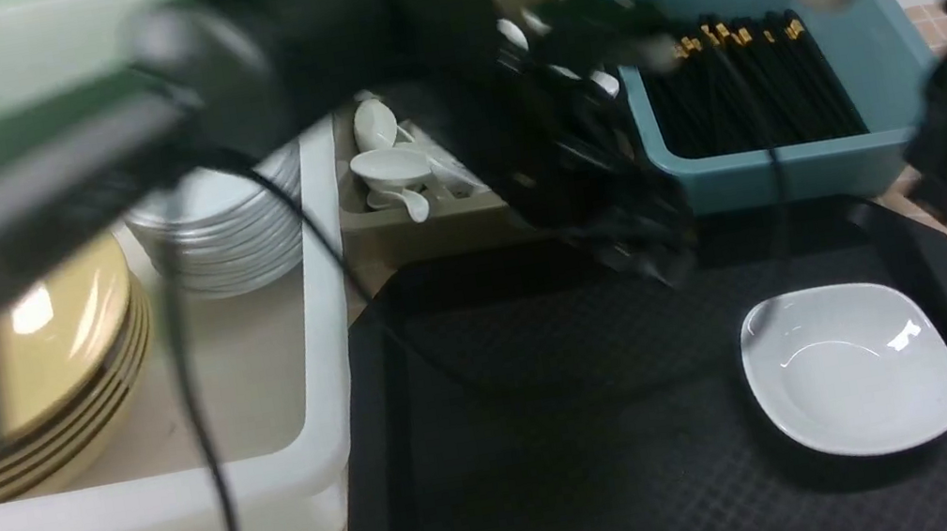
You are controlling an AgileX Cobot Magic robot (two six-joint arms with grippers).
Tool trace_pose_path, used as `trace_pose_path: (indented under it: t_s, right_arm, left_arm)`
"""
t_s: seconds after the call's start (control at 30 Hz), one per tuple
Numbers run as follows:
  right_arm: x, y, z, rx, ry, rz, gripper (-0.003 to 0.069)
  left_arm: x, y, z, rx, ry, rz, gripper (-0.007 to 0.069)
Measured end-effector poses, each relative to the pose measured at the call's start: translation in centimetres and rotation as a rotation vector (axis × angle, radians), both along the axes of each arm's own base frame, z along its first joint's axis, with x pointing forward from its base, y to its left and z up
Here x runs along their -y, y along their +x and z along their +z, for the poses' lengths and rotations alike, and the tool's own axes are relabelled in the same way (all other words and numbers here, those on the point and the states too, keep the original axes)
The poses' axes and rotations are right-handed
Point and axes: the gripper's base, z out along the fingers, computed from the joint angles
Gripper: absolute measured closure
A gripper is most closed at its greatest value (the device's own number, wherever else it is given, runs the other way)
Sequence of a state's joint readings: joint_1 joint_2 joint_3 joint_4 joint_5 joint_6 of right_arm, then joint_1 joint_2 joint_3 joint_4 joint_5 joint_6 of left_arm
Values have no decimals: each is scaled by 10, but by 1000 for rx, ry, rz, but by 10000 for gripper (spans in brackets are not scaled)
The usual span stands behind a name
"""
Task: On brown table put chopsticks spoon bowls plates into blue grey white boxes.
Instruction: 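Grasp the small white bowl on the black tray by its rim with the left gripper, then place the white bowl into the white bin with the other dishes with the left gripper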
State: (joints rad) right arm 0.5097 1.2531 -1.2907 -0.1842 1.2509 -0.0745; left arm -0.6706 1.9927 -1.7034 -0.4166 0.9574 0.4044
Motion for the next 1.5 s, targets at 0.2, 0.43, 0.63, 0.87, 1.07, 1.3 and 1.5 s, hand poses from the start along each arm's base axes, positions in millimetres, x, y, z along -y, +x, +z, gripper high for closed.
trace_pose_path:
  t_s: [0.2, 0.43, 0.63, 0.87, 1.07, 1.3, 1.5]
  right_arm:
    - [19, -33, -12, -6, 1, -21, 610]
    - [27, -48, -20, -10, -1, -23, 610]
    - [26, -46, -20, 9, 8, -13, 610]
    - [24, -43, -19, 41, 24, -4, 610]
    - [17, -36, -14, 134, 101, 21, 610]
    - [-4, -18, 7, 204, 178, 158, 610]
    - [-52, 10, 31, 248, 247, 300, 610]
  left_arm:
    - [30, 7, -44, -29, -50, 35, 144]
    - [52, 20, -75, -14, -173, 130, 144]
    - [70, 7, -98, -16, -148, 71, 148]
    - [72, -2, -98, -6, -104, -4, 388]
    - [39, 9, -38, 94, -66, -42, 617]
    - [-78, 37, 87, 289, -138, 175, 620]
    - [-206, 41, 145, 376, -124, 449, 620]
